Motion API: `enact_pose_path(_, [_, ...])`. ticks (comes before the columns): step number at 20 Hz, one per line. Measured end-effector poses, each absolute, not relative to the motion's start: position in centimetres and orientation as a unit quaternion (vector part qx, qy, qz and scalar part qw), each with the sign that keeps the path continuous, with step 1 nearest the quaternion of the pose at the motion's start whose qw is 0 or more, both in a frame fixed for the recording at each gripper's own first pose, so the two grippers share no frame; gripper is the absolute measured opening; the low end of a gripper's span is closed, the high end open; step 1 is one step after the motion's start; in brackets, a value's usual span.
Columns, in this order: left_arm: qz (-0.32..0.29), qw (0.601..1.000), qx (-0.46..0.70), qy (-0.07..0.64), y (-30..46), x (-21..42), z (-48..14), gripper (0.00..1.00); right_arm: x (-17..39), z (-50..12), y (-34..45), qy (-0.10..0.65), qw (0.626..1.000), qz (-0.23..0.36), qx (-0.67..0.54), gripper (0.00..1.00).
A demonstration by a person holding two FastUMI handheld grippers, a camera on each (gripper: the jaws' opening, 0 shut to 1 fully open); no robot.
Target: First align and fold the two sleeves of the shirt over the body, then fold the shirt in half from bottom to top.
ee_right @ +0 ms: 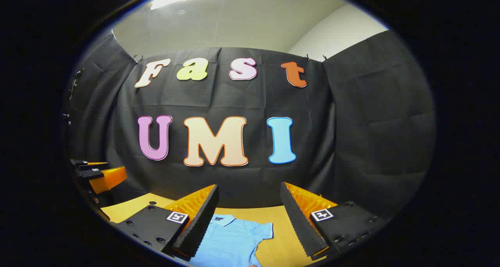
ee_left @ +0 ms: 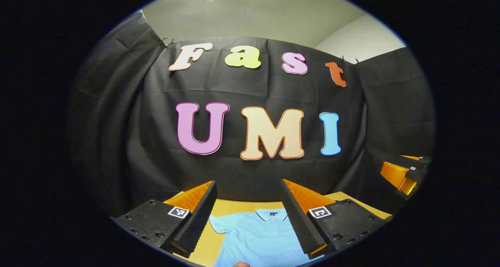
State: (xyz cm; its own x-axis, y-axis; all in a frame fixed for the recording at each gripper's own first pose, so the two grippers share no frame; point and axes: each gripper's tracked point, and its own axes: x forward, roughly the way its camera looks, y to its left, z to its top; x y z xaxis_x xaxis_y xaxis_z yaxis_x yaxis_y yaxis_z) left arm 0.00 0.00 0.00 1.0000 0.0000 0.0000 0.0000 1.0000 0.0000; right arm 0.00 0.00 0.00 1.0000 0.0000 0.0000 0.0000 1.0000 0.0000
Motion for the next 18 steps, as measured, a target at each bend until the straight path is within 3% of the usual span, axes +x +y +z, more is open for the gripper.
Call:
enact_pose_path(13, [0.007,1.000,0.012,0.007,0.2,1.2,-0.6,0.94,1.2,-0.6,0.6,0.002,1.000,0.013,-0.014,0.99])
enact_pose_path(18, [0.001,1.000,0.013,0.002,0.3,2.2,-0.7,0.94,3.9,-3.6,0.3,0.035,0.999,0.017,-0.022,0.99])
